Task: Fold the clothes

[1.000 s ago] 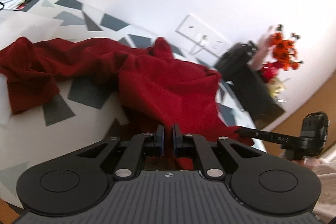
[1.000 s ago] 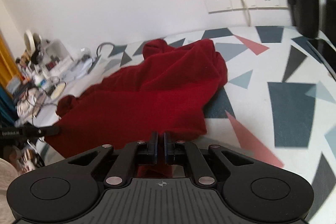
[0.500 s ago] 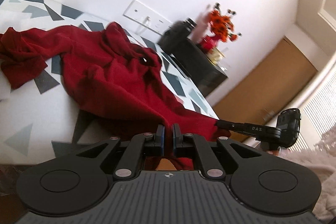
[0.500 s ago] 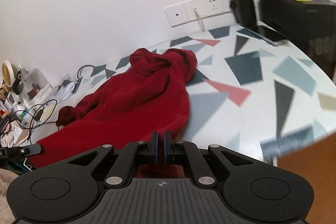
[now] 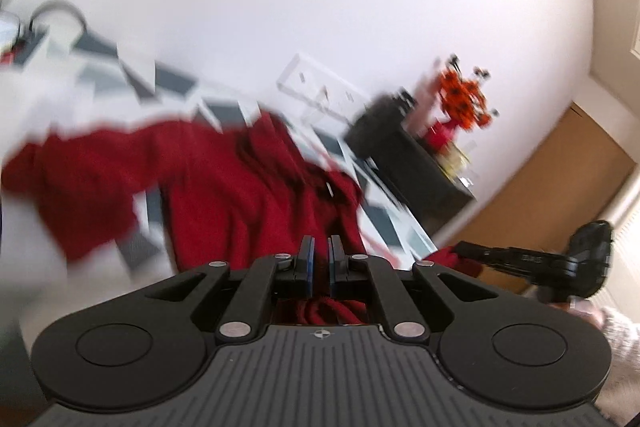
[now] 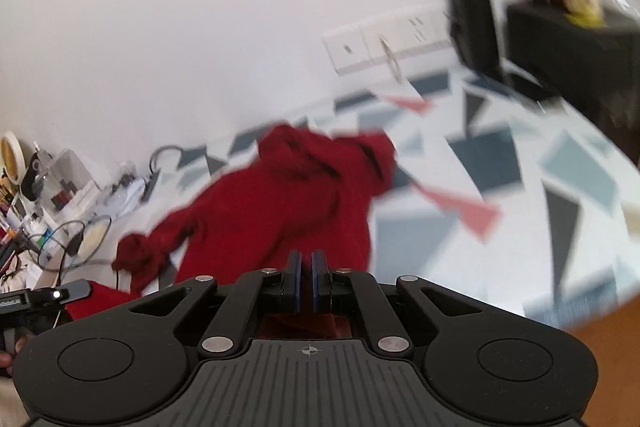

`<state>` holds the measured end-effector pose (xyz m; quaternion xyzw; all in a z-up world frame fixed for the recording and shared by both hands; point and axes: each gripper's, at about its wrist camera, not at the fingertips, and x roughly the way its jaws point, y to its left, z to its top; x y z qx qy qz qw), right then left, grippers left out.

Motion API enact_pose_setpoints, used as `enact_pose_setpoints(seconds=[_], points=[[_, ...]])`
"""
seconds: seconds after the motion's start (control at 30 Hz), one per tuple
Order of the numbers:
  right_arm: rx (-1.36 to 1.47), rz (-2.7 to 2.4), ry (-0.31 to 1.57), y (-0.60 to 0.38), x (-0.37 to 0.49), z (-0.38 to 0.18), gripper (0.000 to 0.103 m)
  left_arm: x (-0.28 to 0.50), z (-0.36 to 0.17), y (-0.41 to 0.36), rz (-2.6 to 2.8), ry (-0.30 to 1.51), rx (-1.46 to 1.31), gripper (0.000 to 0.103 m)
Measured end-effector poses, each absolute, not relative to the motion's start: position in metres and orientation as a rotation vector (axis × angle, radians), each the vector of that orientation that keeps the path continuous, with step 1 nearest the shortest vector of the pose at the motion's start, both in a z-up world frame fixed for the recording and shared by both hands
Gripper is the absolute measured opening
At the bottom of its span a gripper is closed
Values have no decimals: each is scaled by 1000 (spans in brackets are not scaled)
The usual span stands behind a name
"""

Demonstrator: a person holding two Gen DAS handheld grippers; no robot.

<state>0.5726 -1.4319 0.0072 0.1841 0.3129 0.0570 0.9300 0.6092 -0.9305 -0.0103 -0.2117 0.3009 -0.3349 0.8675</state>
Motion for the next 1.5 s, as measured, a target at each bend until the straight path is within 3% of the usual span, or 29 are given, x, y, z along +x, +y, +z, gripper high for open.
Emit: enact_pose_setpoints(seconds=[0.17,0.37,0.47,0.5,0.57,0.77,0.83,0.87,0.9,0.93,0.97,1.0,1.03,1.07,1.13,1.17,1.2,1.37,1.5], points=[[220,240,579,-1418,660,19,4,678,-3,-958,-601,577,-346,5],[114,276,779,-1415,774,-47,4,723,-42,-985,-532,768,-293,6],[77,264,871,-1424,809,-86,4,720,-49,-982,-547,848,-302,35],[73,259,881,-1428,813,-92,4,716,-51,-980,-550,879,-309,52],[66,247,894,-1436,819,-102,0,706,-54,-977,-573,938,-319,58],[155,283,919,-1455,817,-105,0,675,-67,-982,-654,1078,-265,75],[175,296,921,-1456,814,-102,3,670,-76,-988,-643,1107,-206,75],[185,302,922,-1457,812,-101,11,668,-80,-991,-637,1117,-180,70],[214,311,919,-1458,809,-98,28,667,-83,-993,-646,1124,-170,39],[252,323,911,-1458,804,-95,37,666,-85,-994,-661,1129,-176,21],[280,335,904,-1458,800,-93,52,665,-85,-994,-653,1124,-180,21],[285,338,908,-1454,798,-94,60,666,-81,-994,-649,1111,-183,19],[282,336,914,-1449,795,-96,61,665,-76,-993,-654,1092,-185,18],[279,335,921,-1444,792,-97,61,664,-70,-991,-660,1064,-184,18],[242,350,928,-1431,785,-104,48,665,-54,-989,-667,1011,-191,17],[216,357,931,-1425,782,-107,19,667,-44,-986,-668,975,-199,16],[189,354,934,-1420,777,-108,5,670,-34,-984,-667,939,-205,16],[85,303,830,-1416,736,-85,2,710,-2,-980,-603,778,-254,16],[147,243,859,-1423,723,-87,2,751,-38,-1007,-539,847,-144,18]])
